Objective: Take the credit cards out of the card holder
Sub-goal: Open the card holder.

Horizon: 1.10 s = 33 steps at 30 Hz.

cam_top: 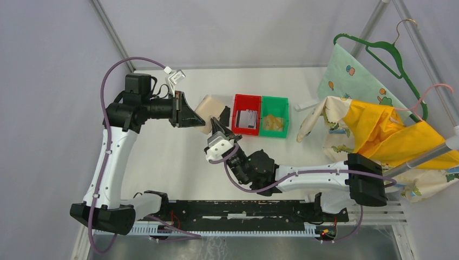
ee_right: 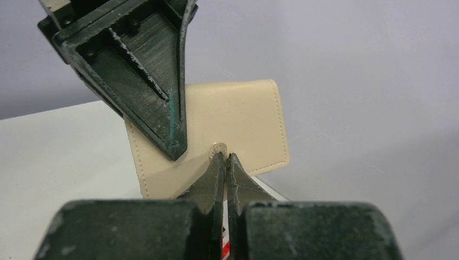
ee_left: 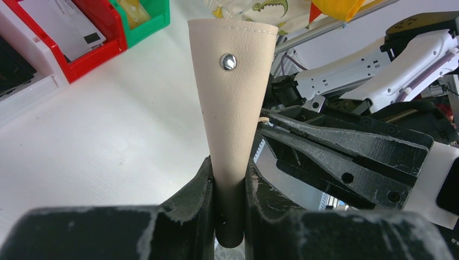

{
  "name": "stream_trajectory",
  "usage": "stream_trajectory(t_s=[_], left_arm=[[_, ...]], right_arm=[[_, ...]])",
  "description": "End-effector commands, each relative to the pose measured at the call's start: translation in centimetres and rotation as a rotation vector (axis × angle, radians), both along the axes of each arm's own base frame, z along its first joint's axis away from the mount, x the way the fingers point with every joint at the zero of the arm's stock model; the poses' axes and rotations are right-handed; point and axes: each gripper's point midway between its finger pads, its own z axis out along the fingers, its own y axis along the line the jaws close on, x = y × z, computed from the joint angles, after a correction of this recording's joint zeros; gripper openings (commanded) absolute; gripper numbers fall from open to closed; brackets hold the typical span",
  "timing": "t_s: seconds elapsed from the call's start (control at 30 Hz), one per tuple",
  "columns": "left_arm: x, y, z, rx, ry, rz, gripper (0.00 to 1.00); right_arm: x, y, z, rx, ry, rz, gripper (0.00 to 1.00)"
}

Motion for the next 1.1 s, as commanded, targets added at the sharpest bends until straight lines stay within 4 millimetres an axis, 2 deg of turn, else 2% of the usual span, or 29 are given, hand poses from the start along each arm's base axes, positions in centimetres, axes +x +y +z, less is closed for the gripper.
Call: stream_trajectory(t_s=[0.0,0.03,0.07,0.13,0.2,0.3,0.37,0.47,0.6,0.67,0.7,0.83,0.93,1.07], left_arm=[[-1.5,-0.7,3.7,-0.078,-0.079,-0.079,0.02],[-1.4,-0.7,3.8,-0.078,-0.082,-0.074,0.02],[-1.3,-0.7,3.9,-0.076,-0.086,-0.07,0.02],[-0.8,-0.6,3.8,-0.063,-0.102,-0.051,0.02],[-0.6,-0.5,3.6,-0.055,-0.117,-0.038,0.02],[-0.6,-0.6,3.8,-0.065,-0.14,-0.038,0.02],[-0.3,-0.5,4.0,-0.065,-0.163,-0.029,0.02],[-0.2,-0.6,4.7,-0.068,-0.192,-0.034,0.02],[0.1,-0.4,4.9,-0.057,-0.225,-0.02,0.02],[0.7,-0.3,5.0,-0.048,-0.24,0.006,0.02],[1.2,-0.2,5.1,-0.043,-0.247,0.027,0.02],[2.8,0.2,4.9,-0.024,-0.278,0.099,0.02],[3.2,0.6,4.3,0.001,-0.327,0.126,0.02],[3.2,1.1,3.9,0.038,-0.414,0.132,0.02]], right_arm=[[1.6,-4.5,2.4,0.247,0.088,-0.199,0.0],[1.5,-4.7,2.6,0.315,0.122,-0.177,0.02],[1.2,-5.0,2.6,0.373,0.151,-0.147,0.13],[0.9,-5.7,2.0,0.486,0.218,-0.103,0.4],[0.9,-7.1,0.7,0.59,0.299,-0.116,0.61],[1.4,-7.8,-0.5,0.686,0.413,-0.11,0.75],[2.5,-7.6,-1.4,0.715,0.51,-0.086,0.79],[3.9,-7.8,-1.7,0.796,0.646,0.022,0.83],[3.4,-8.2,-1.0,0.842,0.718,0.209,0.89],[2.6,-8.2,-0.1,0.818,0.705,0.265,0.98],[2.2,-8.2,0.3,0.812,0.705,0.289,0.98],[0.9,-6.3,1.7,0.781,0.745,0.399,0.98],[1.4,-4.2,1.9,0.721,0.822,0.387,0.98],[2.2,-2.6,2.3,0.686,0.848,0.363,0.98]])
